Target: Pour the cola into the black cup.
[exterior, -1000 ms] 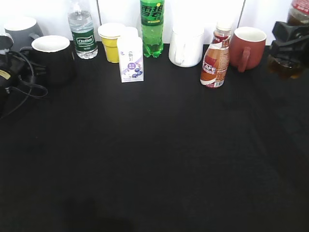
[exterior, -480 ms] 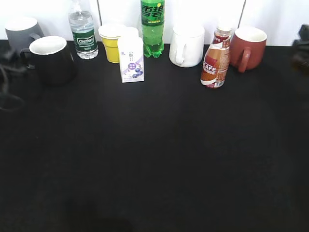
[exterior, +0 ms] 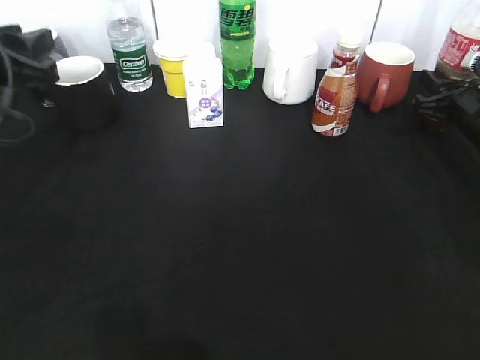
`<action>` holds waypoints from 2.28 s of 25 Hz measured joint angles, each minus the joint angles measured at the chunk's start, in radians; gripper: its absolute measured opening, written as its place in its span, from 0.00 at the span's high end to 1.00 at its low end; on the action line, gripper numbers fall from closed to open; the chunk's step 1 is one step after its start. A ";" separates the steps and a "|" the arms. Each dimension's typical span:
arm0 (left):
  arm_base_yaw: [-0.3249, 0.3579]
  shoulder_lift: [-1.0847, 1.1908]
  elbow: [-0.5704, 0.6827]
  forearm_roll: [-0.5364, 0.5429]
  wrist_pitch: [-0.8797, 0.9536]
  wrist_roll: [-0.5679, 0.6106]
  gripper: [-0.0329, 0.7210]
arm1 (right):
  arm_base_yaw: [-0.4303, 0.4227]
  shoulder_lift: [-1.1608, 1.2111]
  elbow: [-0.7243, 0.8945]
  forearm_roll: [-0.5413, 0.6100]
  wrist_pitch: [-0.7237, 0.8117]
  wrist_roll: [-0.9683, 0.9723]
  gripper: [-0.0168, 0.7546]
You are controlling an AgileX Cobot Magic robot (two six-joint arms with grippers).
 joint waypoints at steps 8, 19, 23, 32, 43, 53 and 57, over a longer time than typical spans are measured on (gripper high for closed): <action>0.000 -0.002 0.000 0.000 0.048 0.000 0.53 | 0.000 -0.162 0.199 0.023 0.068 0.000 0.12; -0.040 -0.164 -0.184 -0.092 1.506 0.000 0.50 | 0.304 -0.841 0.085 0.184 1.955 -0.023 0.22; -0.040 -0.461 -0.184 -0.076 1.714 -0.010 0.43 | 0.346 -1.161 0.087 0.226 2.173 -0.015 0.22; -0.040 -1.185 0.029 0.111 1.810 -0.120 0.43 | 0.350 -1.978 0.415 0.104 2.266 0.065 0.22; -0.040 -1.193 0.070 0.121 1.742 -0.120 0.43 | 0.350 -2.001 0.438 0.097 2.236 0.064 0.22; 0.196 -1.385 0.073 0.121 1.738 -0.121 0.65 | 0.105 -2.111 0.438 0.098 2.233 0.064 0.22; 0.218 -1.444 0.073 0.121 1.739 -0.121 0.65 | 0.073 -2.200 0.438 0.100 2.233 0.064 0.22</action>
